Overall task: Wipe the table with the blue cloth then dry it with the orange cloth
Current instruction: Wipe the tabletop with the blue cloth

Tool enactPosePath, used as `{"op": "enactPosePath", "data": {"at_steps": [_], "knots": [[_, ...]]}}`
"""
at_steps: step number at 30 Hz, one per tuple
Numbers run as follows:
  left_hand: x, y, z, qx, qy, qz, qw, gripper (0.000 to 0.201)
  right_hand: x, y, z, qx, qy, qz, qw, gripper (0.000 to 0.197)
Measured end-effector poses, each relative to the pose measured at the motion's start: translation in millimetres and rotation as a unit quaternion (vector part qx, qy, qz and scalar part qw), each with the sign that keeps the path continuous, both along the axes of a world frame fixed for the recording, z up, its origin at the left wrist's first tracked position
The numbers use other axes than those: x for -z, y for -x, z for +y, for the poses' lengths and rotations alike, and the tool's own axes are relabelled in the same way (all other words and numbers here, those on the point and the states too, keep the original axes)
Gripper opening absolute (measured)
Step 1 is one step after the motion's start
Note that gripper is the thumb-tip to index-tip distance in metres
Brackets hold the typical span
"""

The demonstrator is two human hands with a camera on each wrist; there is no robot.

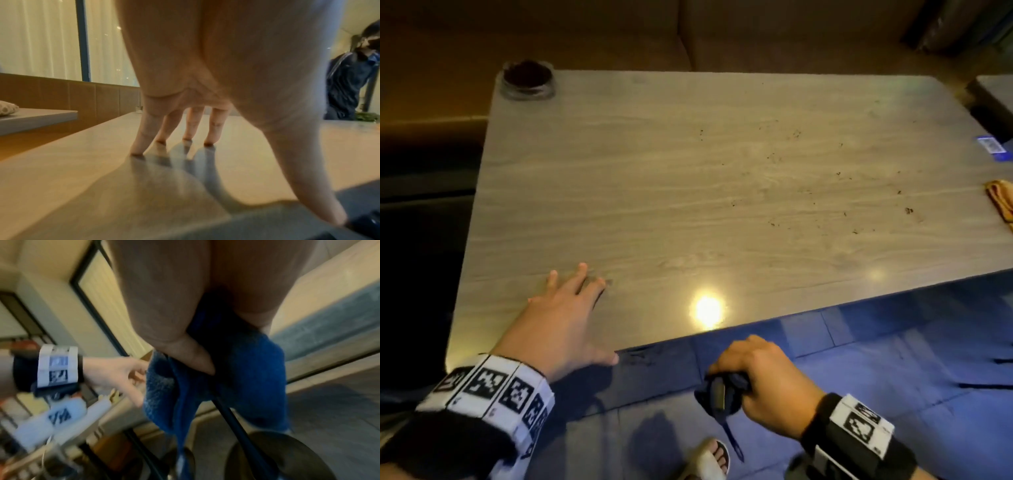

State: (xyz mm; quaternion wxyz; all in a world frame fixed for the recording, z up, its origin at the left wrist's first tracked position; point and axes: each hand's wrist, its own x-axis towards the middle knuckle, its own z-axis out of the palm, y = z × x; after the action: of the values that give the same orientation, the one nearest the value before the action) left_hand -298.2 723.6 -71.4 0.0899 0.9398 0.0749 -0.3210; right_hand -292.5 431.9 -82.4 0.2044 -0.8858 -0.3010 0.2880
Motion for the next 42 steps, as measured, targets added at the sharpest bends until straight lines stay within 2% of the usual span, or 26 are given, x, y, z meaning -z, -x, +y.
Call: {"op": "enactPosePath", "data": {"at_steps": [3, 5, 9, 12, 18, 24, 27, 29, 34, 36, 39, 42], "knots": [[-16.0, -15.6, -2.7, -0.011, 0.012, 0.028, 0.999, 0.115, -25.1, -44.0, 7.3, 0.035, -0.088, -0.016, 0.995, 0.057], [-20.2, -36.4, -2.3, -0.002, 0.016, 0.020, 1.000, 0.105, -44.6, -81.9, 23.7, 0.032, -0.115, -0.020, 0.993, 0.055], [-15.7, -80.8, -9.2, 0.014, 0.053, -0.008, 0.998, 0.094, -57.3, -148.4, 52.0, 0.012, -0.078, -0.046, 0.996, 0.051], [-17.0, -115.3, -12.1, 0.008, 0.078, -0.048, 0.996, 0.092, -61.2, -189.6, 66.5, 0.033, -0.071, -0.047, 0.996, 0.050], [-19.1, -196.5, 16.3, -0.026, 0.088, -0.088, 0.992, 0.100, -66.7, -274.0, 88.5, 0.071, -0.060, -0.056, 0.994, 0.054], [-15.7, -270.0, 27.8, -0.036, 0.089, -0.052, 0.994, 0.108, -76.1, -357.5, 105.9, 0.101, -0.043, -0.100, 0.989, 0.057], [-8.7, -315.0, 28.5, -0.050, 0.085, -0.053, 0.994, 0.113, -76.2, -406.9, 116.8, 0.089, -0.019, -0.110, 0.990, 0.059], [-4.8, -343.5, 32.6, -0.060, 0.067, -0.054, 0.994, 0.116, -75.6, -448.0, 131.0, 0.072, -0.009, -0.146, 0.987, 0.057], [-3.6, -383.1, 35.4, -0.025, 0.038, -0.002, 0.999, 0.103, -59.2, -563.5, 177.7, 0.075, 0.002, -0.228, 0.971, 0.035], [-1.0, -385.3, 38.4, -0.033, 0.044, 0.028, 0.998, 0.109, -44.8, -595.9, 194.5, 0.057, 0.049, -0.227, 0.971, 0.030], [0.2, -388.4, 42.3, -0.048, 0.062, 0.064, 0.995, 0.114, -18.2, -611.6, 201.8, 0.022, 0.177, -0.165, 0.970, 0.032], [2.7, -390.0, 43.4, -0.045, 0.069, 0.068, 0.994, 0.113, -5.1, -597.4, 191.3, 0.025, 0.189, -0.172, 0.966, 0.033]]}}
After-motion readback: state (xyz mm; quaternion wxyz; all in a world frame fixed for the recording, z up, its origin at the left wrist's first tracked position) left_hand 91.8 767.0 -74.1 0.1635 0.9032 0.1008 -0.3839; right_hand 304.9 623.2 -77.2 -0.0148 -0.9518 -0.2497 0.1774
